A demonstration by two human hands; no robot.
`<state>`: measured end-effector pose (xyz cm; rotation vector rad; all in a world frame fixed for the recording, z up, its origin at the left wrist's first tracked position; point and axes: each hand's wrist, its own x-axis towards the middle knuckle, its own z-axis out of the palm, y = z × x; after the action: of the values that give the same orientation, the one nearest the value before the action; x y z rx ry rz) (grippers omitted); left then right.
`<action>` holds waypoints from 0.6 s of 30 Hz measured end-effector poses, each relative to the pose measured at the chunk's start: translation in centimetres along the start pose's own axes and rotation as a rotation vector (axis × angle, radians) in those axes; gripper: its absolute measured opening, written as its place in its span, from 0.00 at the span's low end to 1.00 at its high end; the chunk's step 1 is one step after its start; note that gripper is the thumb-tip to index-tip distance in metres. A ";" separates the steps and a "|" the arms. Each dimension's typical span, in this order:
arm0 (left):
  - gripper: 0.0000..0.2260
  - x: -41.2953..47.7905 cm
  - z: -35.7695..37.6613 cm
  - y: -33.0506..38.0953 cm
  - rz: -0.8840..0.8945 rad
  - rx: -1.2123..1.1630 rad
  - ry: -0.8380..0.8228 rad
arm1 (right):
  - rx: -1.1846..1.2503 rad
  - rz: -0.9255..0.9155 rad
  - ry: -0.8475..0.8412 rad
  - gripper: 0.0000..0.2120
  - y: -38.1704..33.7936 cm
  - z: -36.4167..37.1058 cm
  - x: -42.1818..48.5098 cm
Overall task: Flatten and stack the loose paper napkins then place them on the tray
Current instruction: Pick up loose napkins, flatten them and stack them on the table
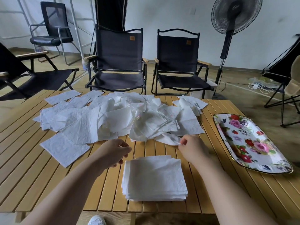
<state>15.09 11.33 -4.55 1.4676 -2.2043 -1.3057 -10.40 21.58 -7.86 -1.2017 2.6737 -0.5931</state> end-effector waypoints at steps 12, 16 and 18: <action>0.41 -0.6 1.0 1.1 0.393 -0.106 -0.141 | 0.815 -0.299 -0.029 0.05 -4.8 -6.2 -5.8; 0.27 -1.1 2.2 2.0 0.454 -0.195 -0.130 | 0.829 -0.324 -0.003 0.05 -5.5 -6.6 -6.3; 0.11 -1.2 2.3 2.5 0.438 -0.360 -0.104 | 0.851 -0.289 -0.007 0.10 -5.4 -6.7 -6.1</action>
<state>12.78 13.88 -3.68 0.7538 -2.0465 -1.5337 -4.65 24.86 0.34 -1.2672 1.8524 -1.5415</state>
